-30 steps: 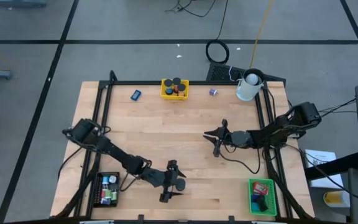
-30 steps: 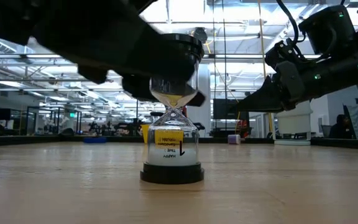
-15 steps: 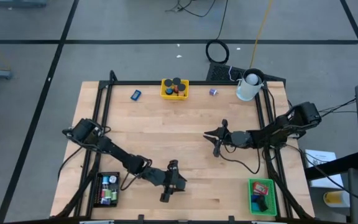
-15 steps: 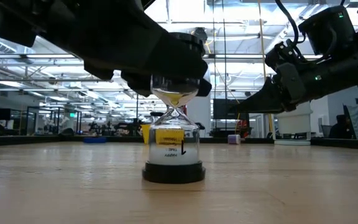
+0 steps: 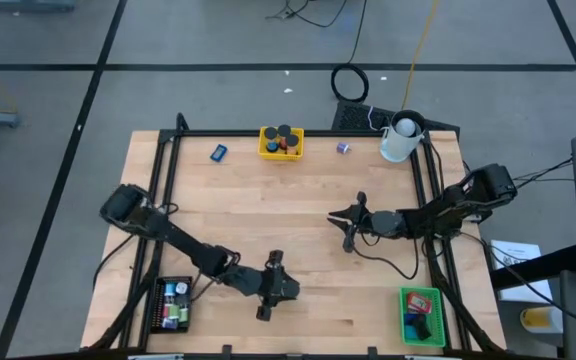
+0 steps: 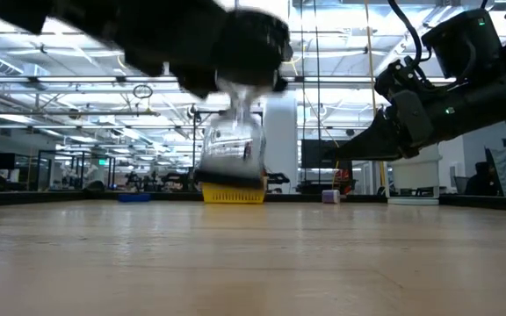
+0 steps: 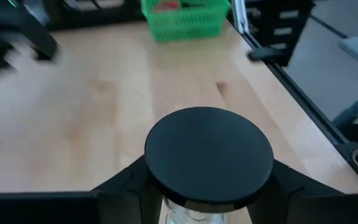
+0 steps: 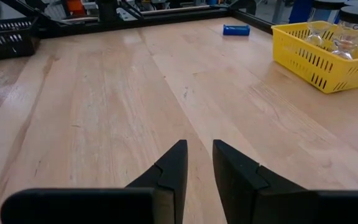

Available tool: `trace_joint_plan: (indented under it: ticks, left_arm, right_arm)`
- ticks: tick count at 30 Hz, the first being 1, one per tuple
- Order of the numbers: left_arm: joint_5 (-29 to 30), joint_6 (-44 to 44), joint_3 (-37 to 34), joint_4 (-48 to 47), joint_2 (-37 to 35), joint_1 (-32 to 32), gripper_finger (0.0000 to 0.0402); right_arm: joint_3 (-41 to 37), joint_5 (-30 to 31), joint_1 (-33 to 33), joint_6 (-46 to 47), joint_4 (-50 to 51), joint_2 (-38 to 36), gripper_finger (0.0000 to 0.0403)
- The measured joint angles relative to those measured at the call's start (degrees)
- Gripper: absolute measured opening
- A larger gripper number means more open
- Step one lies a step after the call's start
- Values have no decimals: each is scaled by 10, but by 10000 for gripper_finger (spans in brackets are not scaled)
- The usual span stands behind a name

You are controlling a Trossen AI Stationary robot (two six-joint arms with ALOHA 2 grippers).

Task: Pick & Place Office items
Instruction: Put the white hour glass into the yellow bin

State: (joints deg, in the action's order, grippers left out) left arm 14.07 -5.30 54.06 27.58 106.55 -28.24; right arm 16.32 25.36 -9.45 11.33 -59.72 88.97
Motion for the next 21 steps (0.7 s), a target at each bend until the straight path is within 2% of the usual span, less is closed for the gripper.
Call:
trace_joint_plan:
  ticks: [6, 10, 12, 15, 18, 21]
  left_arm:
    - [63, 49, -26, -30, -84, 28, 174]
    - [104, 52, -96, -14, -143, 80, 176]
    - [118, 50, -142, 23, -169, 122, 184]
    - [103, 50, -209, 121, -194, 202, 184]
    - [53, 48, -253, 219, -198, 290, 174]
    - [8, 33, -265, 252, -187, 361, 174]
  right_arm:
    - [0, -1, 0, 0, 0, 0, 71]
    - [0, -1, 0, 0, 0, 0, 71]
    - [0, -1, 0, 0, 0, 0, 71]
    - [0, -1, 0, 0, 0, 0, 71]
    - [0, -1, 0, 0, 0, 0, 71]
    - [0, -1, 0, 0, 0, 0, 71]
